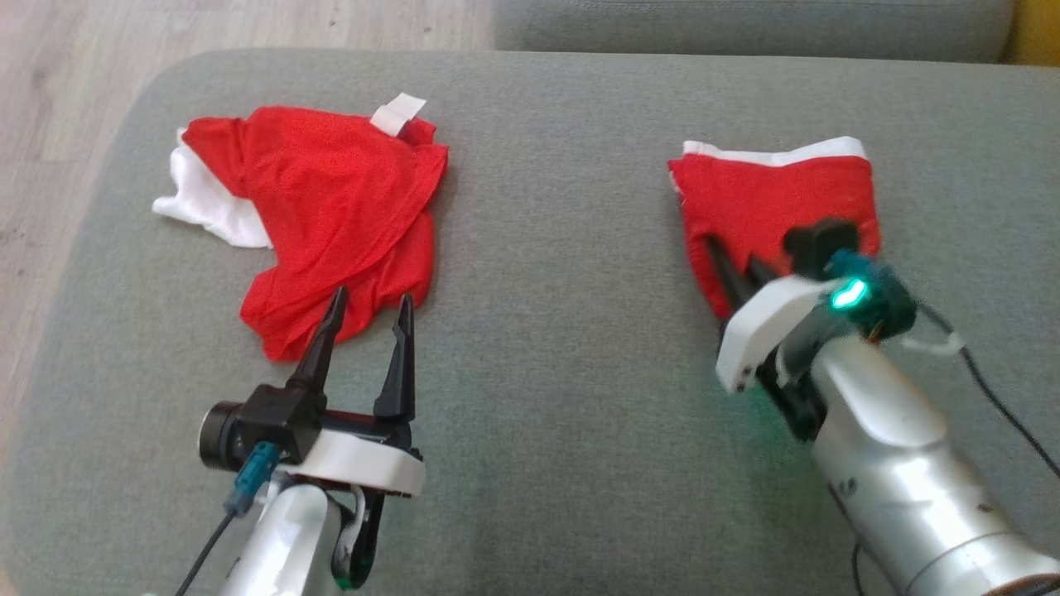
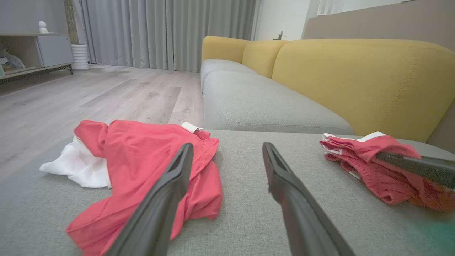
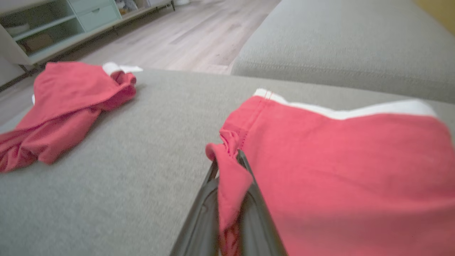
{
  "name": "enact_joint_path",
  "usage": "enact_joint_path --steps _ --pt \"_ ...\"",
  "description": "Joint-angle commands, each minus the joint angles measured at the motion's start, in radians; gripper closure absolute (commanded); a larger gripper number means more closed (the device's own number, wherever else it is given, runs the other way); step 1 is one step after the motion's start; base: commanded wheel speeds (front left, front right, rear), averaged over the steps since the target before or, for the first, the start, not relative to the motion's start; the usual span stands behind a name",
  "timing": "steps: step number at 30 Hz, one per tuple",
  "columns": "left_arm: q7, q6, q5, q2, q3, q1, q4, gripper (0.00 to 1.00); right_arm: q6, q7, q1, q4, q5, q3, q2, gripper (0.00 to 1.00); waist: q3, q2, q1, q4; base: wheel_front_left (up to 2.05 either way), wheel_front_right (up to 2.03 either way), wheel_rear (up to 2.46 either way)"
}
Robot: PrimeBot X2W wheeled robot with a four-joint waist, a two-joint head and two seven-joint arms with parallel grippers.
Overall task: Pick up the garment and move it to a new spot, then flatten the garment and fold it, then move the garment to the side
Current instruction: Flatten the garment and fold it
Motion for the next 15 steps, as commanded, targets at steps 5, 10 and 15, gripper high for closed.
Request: enact_joint_path --steps 5,10,15 --pt "-0.008 0.005 0.000 0.013 0.033 -0.022 -0.037 0.00 0.007 -0.068 0.000 0.031 -0.067 0.036 0.034 0.00 -0.008 0.0000 0.0000 -0.029 0.00 0.00 0.00" --pt "-0.008 0.006 -0.001 0.012 0.033 -0.021 -0.049 0.00 0.007 -0.145 0.014 0.041 -0.104 -0.085 0.047 0.00 -0.021 0.0000 0.0000 -0.062 0.00 0.00 0.00" --pt "-0.008 0.008 -0.002 0.010 0.032 -0.008 -0.057 0.00 0.007 -0.164 0.095 -0.068 -0.171 -0.244 0.058 0.00 -0.036 0.0000 0.0000 -0.103 0.00 0.00 0.00"
